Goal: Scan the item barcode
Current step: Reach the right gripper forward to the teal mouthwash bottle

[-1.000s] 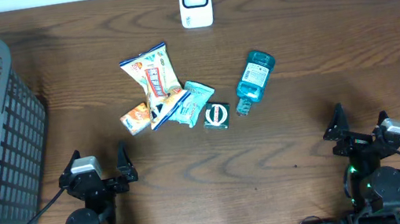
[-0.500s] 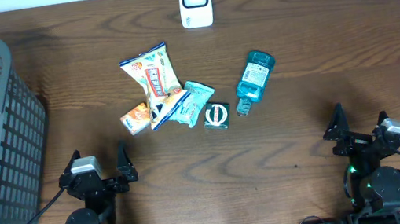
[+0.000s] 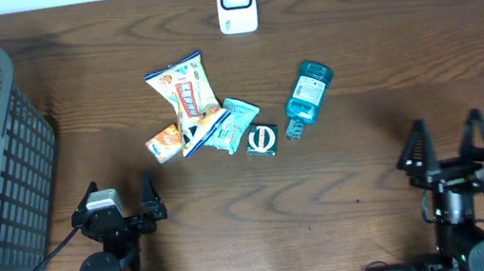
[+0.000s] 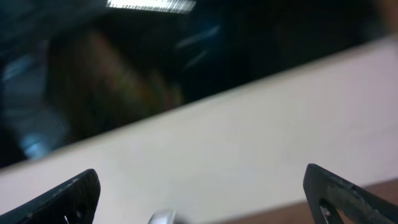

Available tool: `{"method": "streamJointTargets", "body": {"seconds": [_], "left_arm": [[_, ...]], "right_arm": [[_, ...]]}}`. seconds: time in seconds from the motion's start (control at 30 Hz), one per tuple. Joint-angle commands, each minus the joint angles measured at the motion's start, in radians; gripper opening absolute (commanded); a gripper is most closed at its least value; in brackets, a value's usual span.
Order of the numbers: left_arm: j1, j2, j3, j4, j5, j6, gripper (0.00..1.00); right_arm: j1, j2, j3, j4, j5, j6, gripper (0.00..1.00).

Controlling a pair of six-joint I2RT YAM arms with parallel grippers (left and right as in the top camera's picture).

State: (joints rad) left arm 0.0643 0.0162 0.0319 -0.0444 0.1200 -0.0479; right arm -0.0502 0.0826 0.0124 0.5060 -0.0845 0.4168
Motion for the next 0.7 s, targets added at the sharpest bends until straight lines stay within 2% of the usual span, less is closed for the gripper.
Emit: {"method": "streamJointTargets", "body": {"seconds": [0.0,0.17,0.27,0.3,0.33,0.4,0.5,0.67], "left_arm": [[-0.003,-0.005,-0.027,-0.016,-0.005,0.013,0.98],[-0.003,-0.005,-0.027,-0.016,-0.005,0.013,0.98],[-0.003,-0.005,-0.027,-0.016,-0.005,0.013,0.98],[-0.003,-0.005,-0.027,-0.016,-0.005,0.013,0.98],[-0.003,-0.005,-0.027,-0.016,-0.005,0.013,0.98],[-0.003,-0.005,-0.027,-0.016,-0.005,0.013,0.98],[-0.003,-0.005,-0.027,-0.016,-0.005,0.013,0.98],[-0.003,-0.005,-0.027,-0.016,-0.005,0.013,0.98]], "right_arm": [[0.006,0.165,0.083,-0.005,-0.132,0.087,0.99],[0.039,0.571,0.405,-0.064,-0.202,0.043,0.99],[0.103,0.825,0.648,-0.216,-0.208,0.039,0.99],[0.145,0.966,0.791,-0.348,-0.220,0.039,0.99],[0.163,1.030,0.851,-0.415,-0.238,0.039,0.99],[0.192,1.180,0.978,-0.545,-0.357,0.039,0.99],[0.198,1.296,1.012,-0.558,-0.552,0.039,0.99],[0.202,1.445,1.012,-0.562,-0.595,0.039,0.97]]}}
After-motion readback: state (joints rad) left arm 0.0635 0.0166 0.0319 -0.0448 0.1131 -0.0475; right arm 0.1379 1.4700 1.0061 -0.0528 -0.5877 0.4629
